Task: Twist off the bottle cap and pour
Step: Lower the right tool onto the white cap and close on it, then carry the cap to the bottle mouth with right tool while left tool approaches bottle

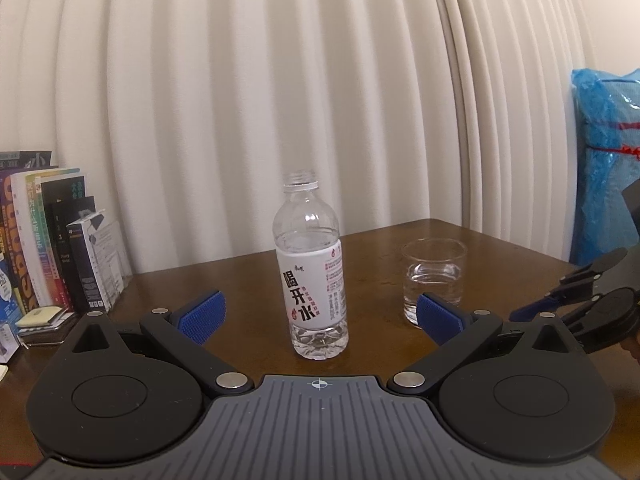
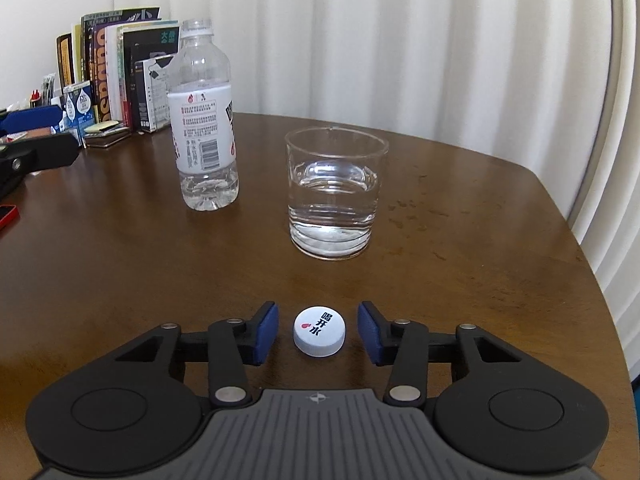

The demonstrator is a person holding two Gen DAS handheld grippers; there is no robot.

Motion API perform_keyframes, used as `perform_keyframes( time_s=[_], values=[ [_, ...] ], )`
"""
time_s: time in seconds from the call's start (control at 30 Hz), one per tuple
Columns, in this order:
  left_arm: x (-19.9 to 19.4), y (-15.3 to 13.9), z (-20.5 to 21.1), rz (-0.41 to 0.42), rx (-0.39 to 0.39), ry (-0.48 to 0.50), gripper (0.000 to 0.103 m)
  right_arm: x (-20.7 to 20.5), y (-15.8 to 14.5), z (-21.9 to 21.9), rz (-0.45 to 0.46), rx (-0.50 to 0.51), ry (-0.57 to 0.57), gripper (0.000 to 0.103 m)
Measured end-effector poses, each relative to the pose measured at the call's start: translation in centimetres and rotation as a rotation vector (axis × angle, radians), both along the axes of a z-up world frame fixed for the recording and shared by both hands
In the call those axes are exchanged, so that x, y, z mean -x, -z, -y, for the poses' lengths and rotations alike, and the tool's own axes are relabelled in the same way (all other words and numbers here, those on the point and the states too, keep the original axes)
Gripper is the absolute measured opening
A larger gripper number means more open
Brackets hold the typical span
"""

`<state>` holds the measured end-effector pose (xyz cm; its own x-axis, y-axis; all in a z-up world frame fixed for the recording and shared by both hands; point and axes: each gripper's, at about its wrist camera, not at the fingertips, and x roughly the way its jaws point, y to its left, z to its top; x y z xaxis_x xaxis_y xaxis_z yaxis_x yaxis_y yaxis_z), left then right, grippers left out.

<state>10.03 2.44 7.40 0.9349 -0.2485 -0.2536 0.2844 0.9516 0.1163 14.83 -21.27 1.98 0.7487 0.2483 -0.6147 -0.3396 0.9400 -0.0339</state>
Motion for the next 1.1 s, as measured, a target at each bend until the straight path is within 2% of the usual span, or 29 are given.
perform_keyframes(
  time_s=[0.2,0.4,0.67,0.83,0.97,1.1],
  values=[
    [-1.1,0.3,-0.1,-0.008,-0.009,0.001,0.103,-0.2,0.4,0.2,-0.016,-0.032,-0.014,0.032],
    [-2.5,0.7,-0.2,-0.018,-0.005,0.019,0.103,-0.3,0.1,0.1,-0.022,-0.028,-0.024,0.032],
    [-6.7,0.9,-0.8,-0.048,0.04,0.079,0.103,-0.5,-5.1,-1.8,0.082,-0.019,-0.122,0.032],
    [-9.1,1.5,-0.7,-0.052,0.028,0.098,0.103,-1.5,-8.0,-3.2,0.132,-0.005,-0.179,0.032],
    [-10.8,2.1,-0.7,-0.055,0.019,0.137,0.103,-2.8,-9.9,-4.5,0.154,0.003,-0.219,0.032],
    [-11.9,2.4,-0.7,-0.059,0.041,0.18,0.103,-4.2,-11.3,-5.3,0.156,-0.011,-0.248,0.032]
  ],
)
